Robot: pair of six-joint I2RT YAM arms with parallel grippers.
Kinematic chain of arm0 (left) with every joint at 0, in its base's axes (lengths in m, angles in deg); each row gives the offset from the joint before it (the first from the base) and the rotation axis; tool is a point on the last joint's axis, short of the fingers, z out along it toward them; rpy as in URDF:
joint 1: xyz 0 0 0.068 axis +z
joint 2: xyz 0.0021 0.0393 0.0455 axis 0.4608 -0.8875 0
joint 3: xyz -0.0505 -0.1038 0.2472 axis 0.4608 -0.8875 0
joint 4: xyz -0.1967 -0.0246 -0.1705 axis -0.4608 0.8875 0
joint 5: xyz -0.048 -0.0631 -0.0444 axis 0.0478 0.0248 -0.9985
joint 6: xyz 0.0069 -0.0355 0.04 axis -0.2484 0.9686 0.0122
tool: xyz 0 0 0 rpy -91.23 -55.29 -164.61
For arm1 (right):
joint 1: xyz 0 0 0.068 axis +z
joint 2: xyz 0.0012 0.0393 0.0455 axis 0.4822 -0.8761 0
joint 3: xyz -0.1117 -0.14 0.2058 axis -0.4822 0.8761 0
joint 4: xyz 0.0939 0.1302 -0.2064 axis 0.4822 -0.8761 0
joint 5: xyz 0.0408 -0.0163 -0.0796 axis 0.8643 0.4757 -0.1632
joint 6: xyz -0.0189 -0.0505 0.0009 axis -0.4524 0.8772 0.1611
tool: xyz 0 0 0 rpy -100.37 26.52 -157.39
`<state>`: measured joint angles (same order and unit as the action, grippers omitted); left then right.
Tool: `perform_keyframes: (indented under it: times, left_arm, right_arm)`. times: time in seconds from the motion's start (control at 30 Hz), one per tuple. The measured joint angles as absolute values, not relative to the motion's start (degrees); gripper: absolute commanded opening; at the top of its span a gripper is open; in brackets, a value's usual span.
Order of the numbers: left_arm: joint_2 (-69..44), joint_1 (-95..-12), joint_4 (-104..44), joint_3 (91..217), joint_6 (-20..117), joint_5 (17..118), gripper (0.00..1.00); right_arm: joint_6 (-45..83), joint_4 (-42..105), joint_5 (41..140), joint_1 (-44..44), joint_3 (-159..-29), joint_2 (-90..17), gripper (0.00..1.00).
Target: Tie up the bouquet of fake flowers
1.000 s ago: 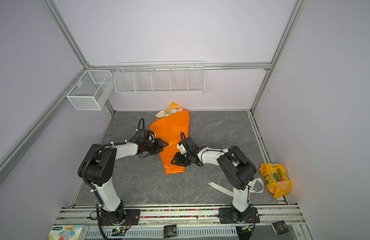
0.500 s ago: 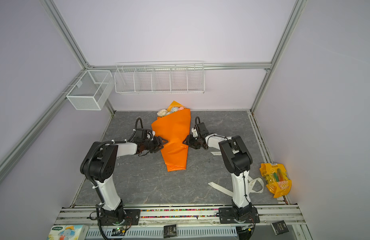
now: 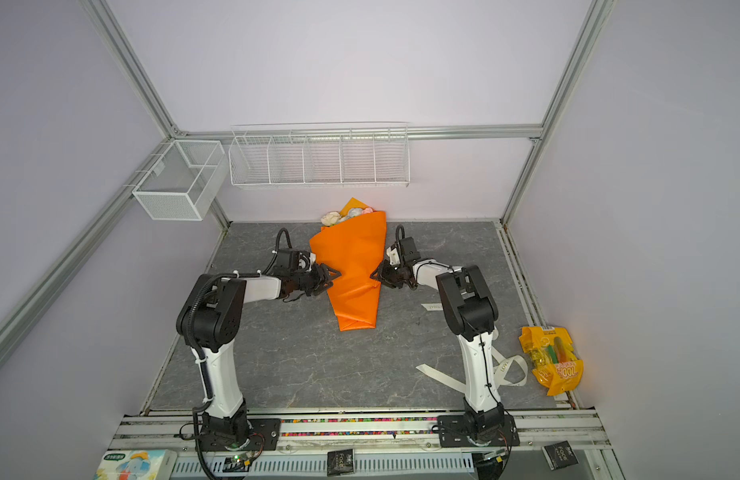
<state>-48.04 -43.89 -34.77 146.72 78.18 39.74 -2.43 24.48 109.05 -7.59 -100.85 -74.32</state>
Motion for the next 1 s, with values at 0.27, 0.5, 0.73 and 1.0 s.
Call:
perform_keyframes:
  times: [0.27,0.5,0.73,1.0]
  left_arm:
    - [-50.73,-43.82,-34.31,150.61,78.39,39.78,0.60]
    - [-46.07,-43.27,-32.94,146.02,78.04,41.05,0.67]
    - [-38.99,-42.44,-27.06,143.63,76.62,42.10,0.75]
    - [-28.35,-42.44,-25.68,141.19,76.12,41.01,0.76]
  right_arm:
    - [-0.68,21.35,110.78,-8.88,-106.73,-77.97,0.41]
    - [2.20,16.00,108.90,-10.22,-102.60,-71.30,0.58]
    - [6.75,8.24,99.92,-13.54,-91.12,-47.82,0.61]
    - [7.82,-3.76,85.01,-19.27,-77.38,-30.14,0.58]
